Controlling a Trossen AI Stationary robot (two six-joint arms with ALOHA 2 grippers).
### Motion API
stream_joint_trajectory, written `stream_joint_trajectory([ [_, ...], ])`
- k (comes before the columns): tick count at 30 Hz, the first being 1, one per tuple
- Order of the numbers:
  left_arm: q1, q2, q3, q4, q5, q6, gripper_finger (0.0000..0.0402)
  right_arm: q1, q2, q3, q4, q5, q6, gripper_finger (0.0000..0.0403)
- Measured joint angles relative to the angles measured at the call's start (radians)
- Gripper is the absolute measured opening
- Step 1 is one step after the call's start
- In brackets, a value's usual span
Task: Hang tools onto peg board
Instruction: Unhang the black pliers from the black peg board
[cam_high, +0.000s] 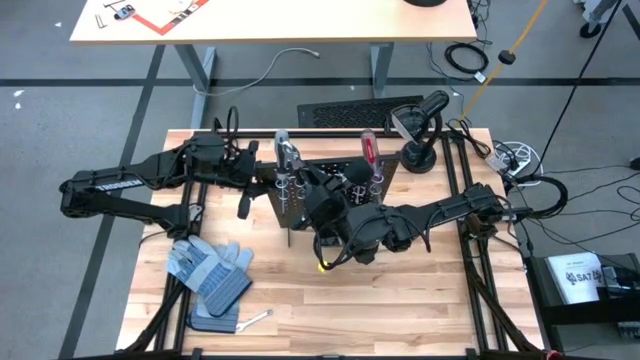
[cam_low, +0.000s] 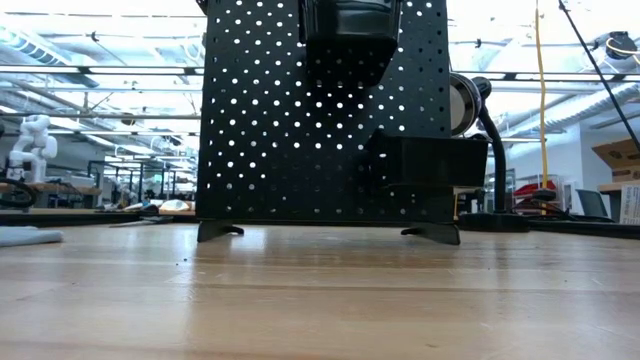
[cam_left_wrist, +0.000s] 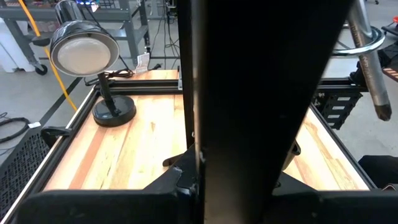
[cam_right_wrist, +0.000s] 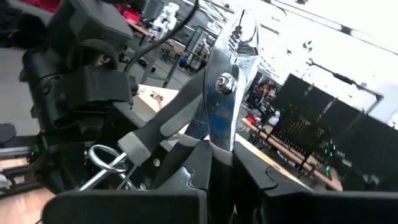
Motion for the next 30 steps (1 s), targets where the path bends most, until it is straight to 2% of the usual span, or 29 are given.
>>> stream_joint_trajectory([
  [2,0.0,0.0,0.0,0.0,0.0,0.0,0.0063,0.0,0.0,0.0,0.016,0.005,-0.037,0.0024],
  [4,0.0,0.0,0.0,0.0,0.0,0.0,0.0063,0.0,-0.002,0.0,-0.017,-0.054,-0.112,0.0024],
  [9,0.0,0.0,0.0,0.0,0.0,0.0,0.0063,-0.001,-0.002,0.0,-0.022,-0.067,-0.183,0.0024],
  [13,0.0,0.0,0.0,0.0,0.0,0.0,0.0063,-0.001,-0.002,0.0,0.009,-0.047,-0.182,0.0024],
  [15,0.0,0.0,0.0,0.001,0.0,0.0,0.0063,-0.003,0.001,0.0,0.05,-0.001,-0.15,0.0024],
  [23,0.0,0.0,0.0,0.001,0.0,0.001,0.0063,-0.007,0.0,-0.002,0.093,-0.013,-0.081,0.0024],
  [25,0.0,0.0,0.0,0.0,0.0,0.001,0.0063,-0.008,-0.001,-0.002,0.075,-0.053,-0.13,0.0024],
  [30,0.0,-0.001,0.0,0.0,0.001,0.002,0.0063,-0.001,0.0,-0.001,0.055,-0.032,-0.171,0.0024],
])
